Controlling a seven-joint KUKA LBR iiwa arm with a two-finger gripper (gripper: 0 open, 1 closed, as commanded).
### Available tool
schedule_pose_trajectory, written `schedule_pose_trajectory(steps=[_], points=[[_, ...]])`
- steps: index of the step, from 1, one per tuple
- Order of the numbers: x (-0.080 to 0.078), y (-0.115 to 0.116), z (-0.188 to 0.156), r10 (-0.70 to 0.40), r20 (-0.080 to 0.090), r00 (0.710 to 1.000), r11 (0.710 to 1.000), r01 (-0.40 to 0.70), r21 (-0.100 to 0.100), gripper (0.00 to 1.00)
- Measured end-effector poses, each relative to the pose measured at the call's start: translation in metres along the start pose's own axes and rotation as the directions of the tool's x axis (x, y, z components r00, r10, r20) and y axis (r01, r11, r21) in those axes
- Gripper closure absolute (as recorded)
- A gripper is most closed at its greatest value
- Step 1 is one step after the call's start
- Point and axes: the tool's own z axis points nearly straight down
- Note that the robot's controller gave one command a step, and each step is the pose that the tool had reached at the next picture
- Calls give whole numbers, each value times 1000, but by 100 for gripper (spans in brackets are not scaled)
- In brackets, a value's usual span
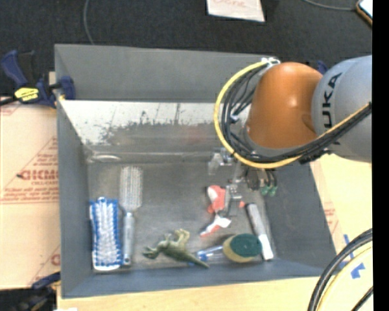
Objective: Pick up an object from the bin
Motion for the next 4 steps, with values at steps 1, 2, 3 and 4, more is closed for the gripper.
schedule_pose_trajectory(steps=[1,2,3,4], points=[[-2,0,-3,0,7,1000,1000,0,0,0],[-15,-69,126,-124,4,992,992,124,3,0],[-23,-55,123,211,19,977,977,-211,-6,0],[-14,-47,122,-106,8,994,994,106,2,0]])
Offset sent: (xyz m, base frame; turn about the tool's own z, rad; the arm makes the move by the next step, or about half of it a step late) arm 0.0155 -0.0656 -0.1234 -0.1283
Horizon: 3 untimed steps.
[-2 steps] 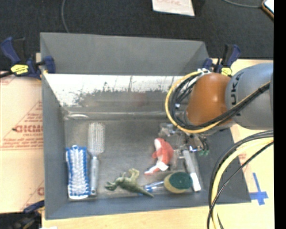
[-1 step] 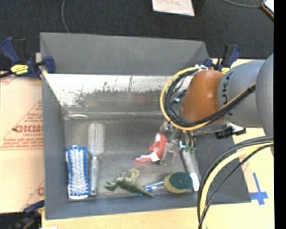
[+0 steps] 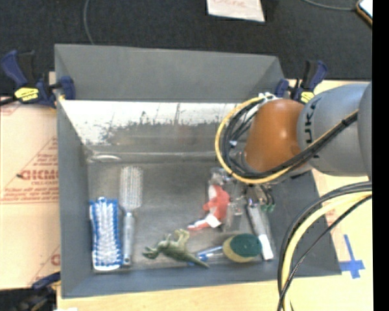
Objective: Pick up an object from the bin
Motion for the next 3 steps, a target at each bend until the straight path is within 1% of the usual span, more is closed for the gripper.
schedule_pose_trajectory(steps=[1,2,3], points=[[-7,-9,0,268,14,963,963,-268,-3,0],[-1,-1,-1,16,2,1000,1000,-16,-1,100],[-1,-1,-1,16,2,1000,1000,-16,-1,100]])
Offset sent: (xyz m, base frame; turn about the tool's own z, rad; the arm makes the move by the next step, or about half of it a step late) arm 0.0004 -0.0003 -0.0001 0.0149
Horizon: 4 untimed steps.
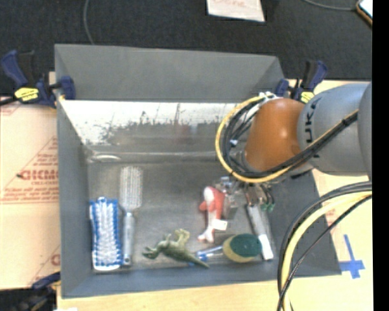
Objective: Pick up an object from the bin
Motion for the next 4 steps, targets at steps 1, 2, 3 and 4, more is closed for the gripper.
schedule_pose_trajectory(steps=[1,2,3,4], points=[[0,0,-6,1,2,1000,1000,-1,0,100],[2,0,-33,1,-7,1000,1000,-1,-1,100],[-1,-1,-64,3,5,1000,1000,-3,2,100],[0,-1,-78,4,2,1000,1000,-4,2,100]])
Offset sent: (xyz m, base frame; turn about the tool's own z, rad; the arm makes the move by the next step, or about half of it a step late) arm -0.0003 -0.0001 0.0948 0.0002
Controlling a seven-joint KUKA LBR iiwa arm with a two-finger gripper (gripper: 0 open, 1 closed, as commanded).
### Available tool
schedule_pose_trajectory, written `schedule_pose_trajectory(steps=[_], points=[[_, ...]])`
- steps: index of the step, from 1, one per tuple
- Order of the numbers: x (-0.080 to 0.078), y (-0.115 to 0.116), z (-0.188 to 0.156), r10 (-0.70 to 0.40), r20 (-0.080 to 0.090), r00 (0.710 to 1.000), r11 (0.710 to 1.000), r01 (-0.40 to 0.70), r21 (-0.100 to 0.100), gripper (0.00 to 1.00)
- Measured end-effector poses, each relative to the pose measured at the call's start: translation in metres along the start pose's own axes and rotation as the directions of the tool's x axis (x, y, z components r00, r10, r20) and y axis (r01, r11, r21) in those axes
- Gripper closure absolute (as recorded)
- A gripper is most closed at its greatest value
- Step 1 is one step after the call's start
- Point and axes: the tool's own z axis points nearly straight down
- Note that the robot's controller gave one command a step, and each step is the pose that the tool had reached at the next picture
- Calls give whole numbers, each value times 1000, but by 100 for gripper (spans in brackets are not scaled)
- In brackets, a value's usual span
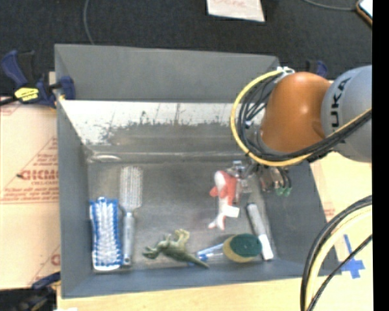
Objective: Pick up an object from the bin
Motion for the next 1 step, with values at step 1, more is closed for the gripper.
schedule_pose_trajectory(steps=[1], points=[[-1,0,-23,0,1,1000,1000,0,1,100]])
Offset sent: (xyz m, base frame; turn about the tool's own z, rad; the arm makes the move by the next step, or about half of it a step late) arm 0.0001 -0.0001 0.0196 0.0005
